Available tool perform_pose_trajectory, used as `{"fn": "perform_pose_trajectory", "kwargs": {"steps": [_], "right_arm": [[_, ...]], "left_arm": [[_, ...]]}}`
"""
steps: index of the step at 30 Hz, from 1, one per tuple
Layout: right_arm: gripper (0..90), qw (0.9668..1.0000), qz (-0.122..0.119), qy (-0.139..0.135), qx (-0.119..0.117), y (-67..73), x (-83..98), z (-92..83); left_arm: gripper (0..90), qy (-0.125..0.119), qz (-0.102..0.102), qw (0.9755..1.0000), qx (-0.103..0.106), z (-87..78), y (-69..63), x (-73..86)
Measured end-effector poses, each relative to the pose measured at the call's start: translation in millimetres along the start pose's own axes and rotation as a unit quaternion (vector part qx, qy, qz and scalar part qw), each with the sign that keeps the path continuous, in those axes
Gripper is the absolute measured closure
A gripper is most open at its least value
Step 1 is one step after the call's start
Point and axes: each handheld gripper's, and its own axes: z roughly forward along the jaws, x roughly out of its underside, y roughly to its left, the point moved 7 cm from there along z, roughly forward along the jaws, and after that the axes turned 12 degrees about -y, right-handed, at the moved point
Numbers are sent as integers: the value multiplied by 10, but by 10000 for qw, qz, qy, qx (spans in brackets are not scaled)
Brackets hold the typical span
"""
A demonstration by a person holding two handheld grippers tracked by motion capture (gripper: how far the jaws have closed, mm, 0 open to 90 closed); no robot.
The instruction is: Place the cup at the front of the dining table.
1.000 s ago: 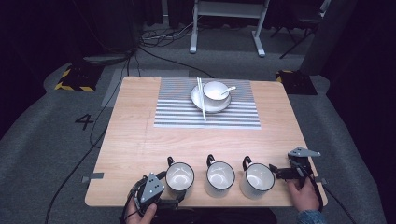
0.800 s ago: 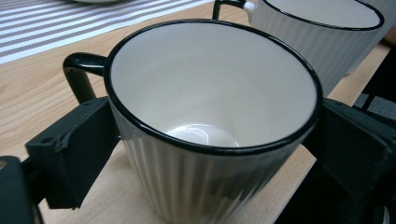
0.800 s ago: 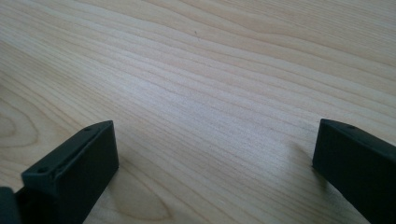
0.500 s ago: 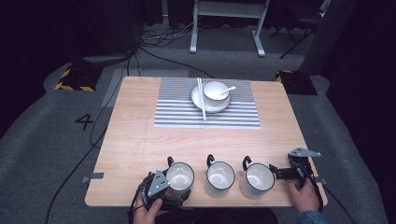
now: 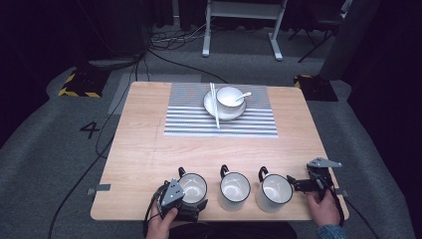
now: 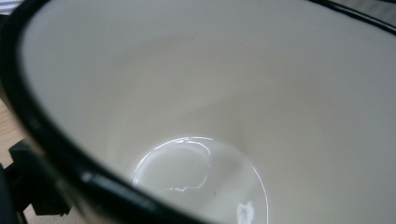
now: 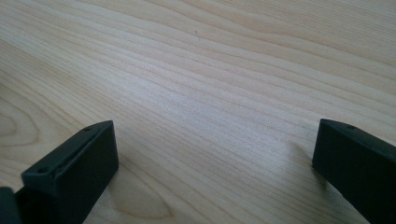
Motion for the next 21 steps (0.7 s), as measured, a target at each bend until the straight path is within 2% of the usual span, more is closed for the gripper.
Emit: {"fn": "perform_pose_trajectory", "kwargs": {"steps": [3,7,11,15,18,21], "right_arm": [[4,10000,5,2,2,1,0,0],[4,10000,3,1,3,0,0,0],[5,10000,4,2,4,1,0,-1],[5,10000,1,3,3,0,1,-1],[4,10000,-4,5,1,0,1,-2],[5,10000,-6,4,-1,0,1,-2]], "left_arm": [[0,6,-42,10000,5,4,-11,5],[0,-109,-107,9999,-38,15,-19,-2],[0,-27,-68,9999,-69,9,-21,-7],[5,28,41,9999,-125,4,-20,-17],[12,1,51,9999,-119,6,-31,-20],[20,5,212,9997,-125,-3,-34,-31]]}}
